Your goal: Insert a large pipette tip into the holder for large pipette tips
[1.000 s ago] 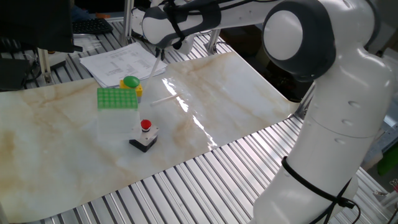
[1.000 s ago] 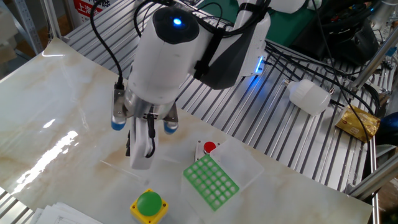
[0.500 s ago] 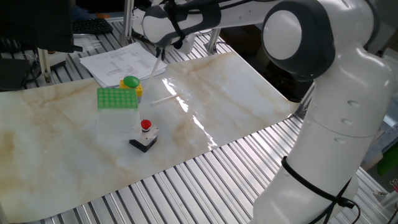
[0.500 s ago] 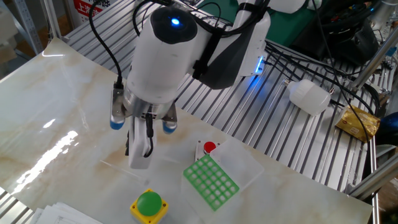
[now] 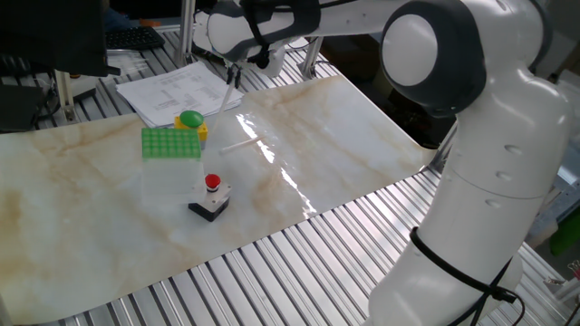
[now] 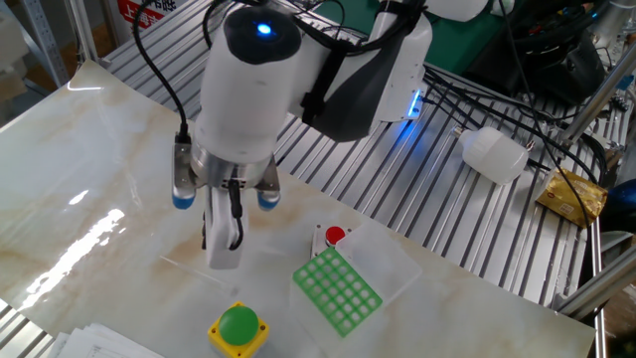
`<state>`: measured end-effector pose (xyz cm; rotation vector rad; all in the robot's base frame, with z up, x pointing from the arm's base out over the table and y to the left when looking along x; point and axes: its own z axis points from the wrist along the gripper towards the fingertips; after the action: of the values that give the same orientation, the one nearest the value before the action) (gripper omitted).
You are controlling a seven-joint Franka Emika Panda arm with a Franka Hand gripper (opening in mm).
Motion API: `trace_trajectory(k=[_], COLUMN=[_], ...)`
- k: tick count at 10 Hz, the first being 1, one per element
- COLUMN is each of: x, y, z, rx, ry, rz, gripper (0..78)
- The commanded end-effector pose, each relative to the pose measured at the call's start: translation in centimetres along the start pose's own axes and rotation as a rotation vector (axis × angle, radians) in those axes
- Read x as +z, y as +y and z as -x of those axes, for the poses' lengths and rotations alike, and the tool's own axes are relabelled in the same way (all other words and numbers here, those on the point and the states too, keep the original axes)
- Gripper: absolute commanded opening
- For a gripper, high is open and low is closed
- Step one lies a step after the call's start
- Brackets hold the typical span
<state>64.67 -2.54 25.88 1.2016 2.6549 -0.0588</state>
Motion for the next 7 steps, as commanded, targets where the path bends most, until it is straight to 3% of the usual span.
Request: trace_trajectory(k=[1,3,4,5,6,7], x=[-0.13,-0.13,-0.13,-0.13,-0.13,-0.13], y=[0.04,0.04,0.04,0.04,0.04,0.04], z=[0.10,0.10,0.10,0.10,0.10,0.10], rx=[-0.085,-0.106,-0.106,-0.106,-0.116,-0.125], ry=[0.109,0.114,0.131,0.169,0.196,0.204], rz=[0.041,0.046,0.047,0.058,0.040,0.034], gripper=[1.1,1.1,1.1,1.1,1.1,1.1])
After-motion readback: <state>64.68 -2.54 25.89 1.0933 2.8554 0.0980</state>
